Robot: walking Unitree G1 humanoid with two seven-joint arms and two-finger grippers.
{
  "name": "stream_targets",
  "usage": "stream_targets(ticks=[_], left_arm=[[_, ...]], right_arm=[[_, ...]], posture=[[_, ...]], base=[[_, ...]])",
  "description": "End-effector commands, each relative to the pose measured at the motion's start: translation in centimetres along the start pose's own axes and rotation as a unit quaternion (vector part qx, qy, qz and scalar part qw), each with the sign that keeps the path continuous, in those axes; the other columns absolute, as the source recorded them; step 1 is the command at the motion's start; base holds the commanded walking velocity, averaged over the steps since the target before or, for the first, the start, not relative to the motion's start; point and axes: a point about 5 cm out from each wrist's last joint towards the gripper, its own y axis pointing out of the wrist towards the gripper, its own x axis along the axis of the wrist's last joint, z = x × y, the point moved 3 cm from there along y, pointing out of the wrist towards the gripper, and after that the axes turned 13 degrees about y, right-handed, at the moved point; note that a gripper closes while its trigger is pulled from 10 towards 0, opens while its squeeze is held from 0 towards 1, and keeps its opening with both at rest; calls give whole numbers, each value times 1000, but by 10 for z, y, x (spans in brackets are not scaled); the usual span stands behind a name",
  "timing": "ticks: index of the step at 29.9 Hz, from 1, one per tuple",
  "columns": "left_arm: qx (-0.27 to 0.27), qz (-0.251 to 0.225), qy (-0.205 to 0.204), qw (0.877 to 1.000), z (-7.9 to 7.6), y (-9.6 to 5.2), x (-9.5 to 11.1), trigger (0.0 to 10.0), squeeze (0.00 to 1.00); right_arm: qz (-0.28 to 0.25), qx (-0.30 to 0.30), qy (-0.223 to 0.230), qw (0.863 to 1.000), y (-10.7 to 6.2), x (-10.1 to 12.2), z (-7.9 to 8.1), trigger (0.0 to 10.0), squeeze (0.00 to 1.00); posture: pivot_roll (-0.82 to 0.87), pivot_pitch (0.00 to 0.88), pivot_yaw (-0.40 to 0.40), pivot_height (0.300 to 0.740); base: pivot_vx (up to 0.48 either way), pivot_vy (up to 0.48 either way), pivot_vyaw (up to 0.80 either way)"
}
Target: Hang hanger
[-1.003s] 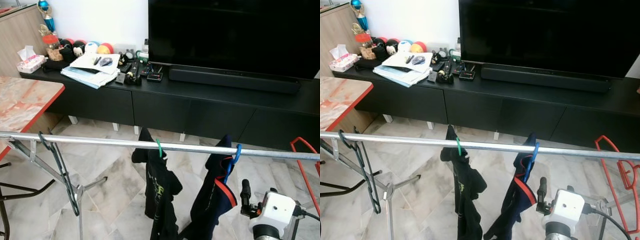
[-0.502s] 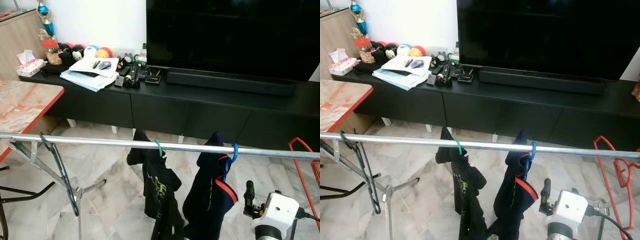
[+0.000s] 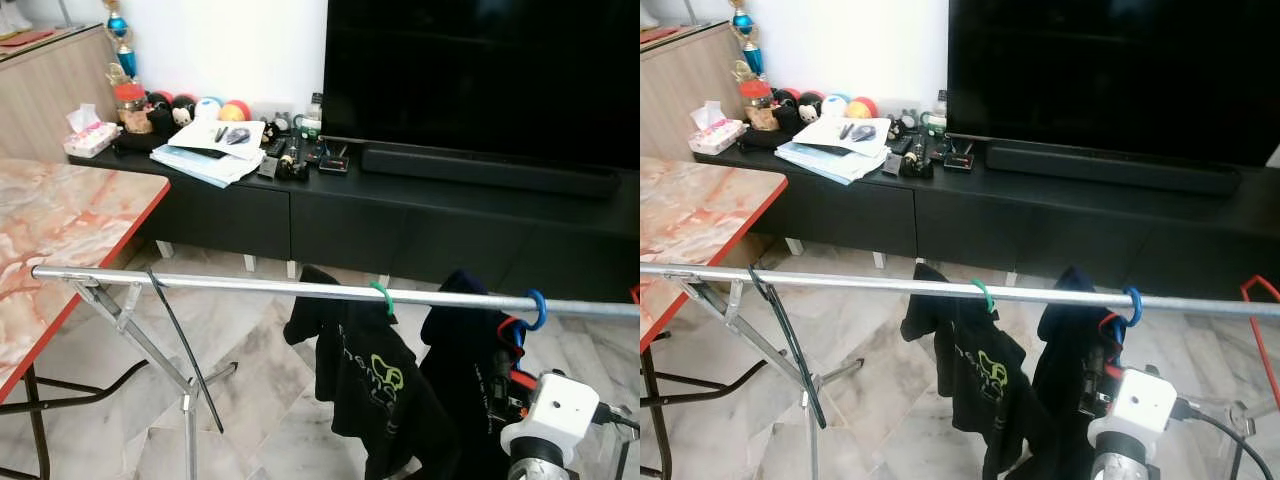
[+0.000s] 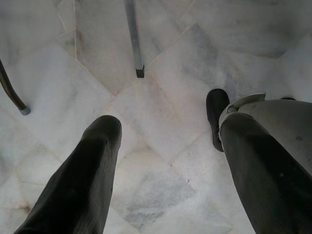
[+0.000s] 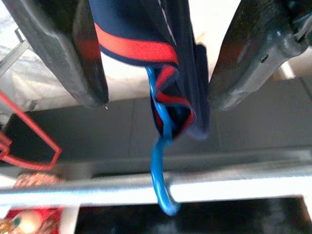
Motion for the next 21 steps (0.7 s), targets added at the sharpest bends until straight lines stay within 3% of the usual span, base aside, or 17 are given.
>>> stream_targets(ticks=[1, 13, 17, 21], left_arm=[[-2, 6, 3, 1000, 0, -1, -5, 10000, 0], [-5, 9, 3, 1000, 0, -2, -7, 10000, 0], [-10, 13, 24, 1000, 0, -2, -9, 10000, 0], [-4, 17, 28, 999, 1, -2, -10, 10000, 0]], right_arm=[[-17, -13, -3, 1000, 3, 9, -3, 10000, 0], [-26, -42, -25, 998, 26, 21, -15, 10000, 0], [-27, -39, -22, 999, 31, 24, -16, 10000, 0], [-20, -32, -19, 999, 30, 21, -12, 10000, 0]], posture=[[-22, 66, 0, 740], [-24, 66, 0, 740], [-23, 60, 0, 740], [-21, 55, 3, 740]], base=[[0, 0, 0], [0, 0, 0], [0, 0, 0], [0, -478, 0]])
